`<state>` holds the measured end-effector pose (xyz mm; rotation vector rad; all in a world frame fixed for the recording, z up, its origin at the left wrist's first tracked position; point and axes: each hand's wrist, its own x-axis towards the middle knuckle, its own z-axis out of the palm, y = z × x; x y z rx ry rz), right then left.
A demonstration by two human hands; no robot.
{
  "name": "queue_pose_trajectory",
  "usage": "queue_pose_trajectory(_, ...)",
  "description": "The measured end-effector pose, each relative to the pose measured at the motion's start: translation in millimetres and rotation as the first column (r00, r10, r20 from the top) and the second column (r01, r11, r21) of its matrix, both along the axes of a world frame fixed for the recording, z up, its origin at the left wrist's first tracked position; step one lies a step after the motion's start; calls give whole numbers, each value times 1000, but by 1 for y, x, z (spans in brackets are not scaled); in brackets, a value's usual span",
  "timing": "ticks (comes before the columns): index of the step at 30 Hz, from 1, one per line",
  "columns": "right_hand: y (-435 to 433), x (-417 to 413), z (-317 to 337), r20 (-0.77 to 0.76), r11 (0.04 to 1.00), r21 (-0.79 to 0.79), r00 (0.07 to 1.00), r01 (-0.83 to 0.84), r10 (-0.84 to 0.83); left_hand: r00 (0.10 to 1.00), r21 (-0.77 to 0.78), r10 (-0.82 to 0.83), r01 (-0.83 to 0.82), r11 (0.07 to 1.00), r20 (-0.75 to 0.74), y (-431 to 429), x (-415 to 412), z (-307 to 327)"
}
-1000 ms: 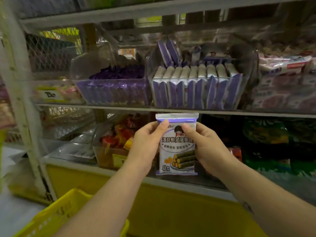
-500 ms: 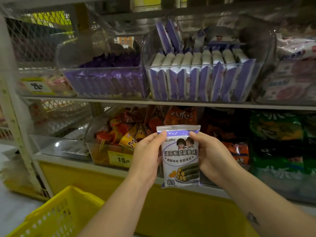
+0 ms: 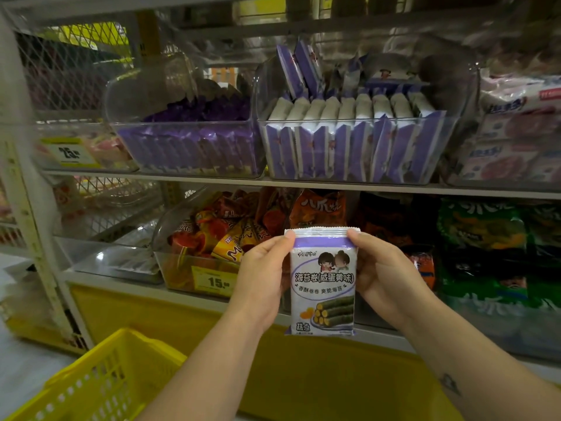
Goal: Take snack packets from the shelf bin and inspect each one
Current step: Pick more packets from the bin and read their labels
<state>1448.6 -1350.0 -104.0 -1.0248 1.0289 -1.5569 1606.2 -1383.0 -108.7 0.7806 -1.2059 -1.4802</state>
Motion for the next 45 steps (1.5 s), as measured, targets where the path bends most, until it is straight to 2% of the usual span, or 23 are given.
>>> queue_pose_trajectory(3, -2, 0, -2, 101, 998, 51, 995, -33, 28, 997, 20, -38, 39, 999, -64, 1, 0, -1)
queue_pose_trajectory(4, -3, -1, -2, 77, 997, 58, 996, -48, 43, 996, 28, -29, 31, 999, -80, 0, 1, -1)
queue_pose_trajectory(6, 0, -2, 0, -74, 990, 66, 989, -122, 126, 994, 55, -1, 7, 998, -106, -1, 3, 0)
queue_pose_trajectory(8, 6, -3, 3, -219, 951, 148, 928, -273, 301, 991, 89, 20, -8, 996, -129, -2, 8, 1)
queue_pose_trajectory(10, 11, -6, 3, -209, 872, 282, 862, -400, 463, 988, 120, 20, -1, 993, -156, -4, 13, 2)
queue_pose_trajectory(12, 14, -9, 3, -149, 827, 332, 841, -453, 520, 987, 161, -12, 38, 986, -160, -4, 16, 4)
queue_pose_trajectory(17, 13, -12, 4, 73, 851, 300, 899, -432, 431, 957, 237, -285, 290, 927, -57, -8, 30, 7)
queue_pose_trajectory(20, 12, -14, 6, 174, 864, 261, 901, -431, 397, 903, 233, -424, 429, 873, -72, -7, 38, 7)
queue_pose_trajectory(26, 11, -13, 5, 203, 884, 230, 909, -407, 365, 872, 213, -474, 490, 845, -126, -7, 37, 3)
queue_pose_trajectory(28, 10, -12, 5, 189, 912, 212, 931, -350, 313, 903, 181, -410, 428, 885, -128, -7, 33, 3)
queue_pose_trajectory(29, 8, -10, 4, 157, 937, 194, 952, -290, 262, 936, 144, -334, 347, 927, -107, -7, 31, 2)
queue_pose_trajectory(31, 6, -3, 2, 54, 983, 127, 990, -135, 129, 995, -12, -96, 96, 995, 25, -7, 24, 1)
queue_pose_trajectory(32, 5, 1, 0, 6, 994, 89, 998, -68, 68, 996, -109, -30, 38, 993, 80, -6, 21, 2)
queue_pose_trajectory(34, 5, 10, -5, -89, 1000, 23, 996, 2, 0, 987, -239, -53, 89, 967, 154, -1, 13, -2)
queue_pose_trajectory(37, 6, 19, -10, -154, 995, -21, 984, -99, 94, 970, -278, -126, 182, 943, 207, 4, 6, -7)
queue_pose_trajectory(41, 7, 19, -7, -116, 982, -38, 977, -186, 181, 977, -229, -188, 206, 951, 98, 5, 7, -7)
queue_pose_trajectory(45, 5, 14, -7, -116, 977, -31, 971, -213, 208, 942, -106, -331, 323, 940, -65, 6, 10, -4)
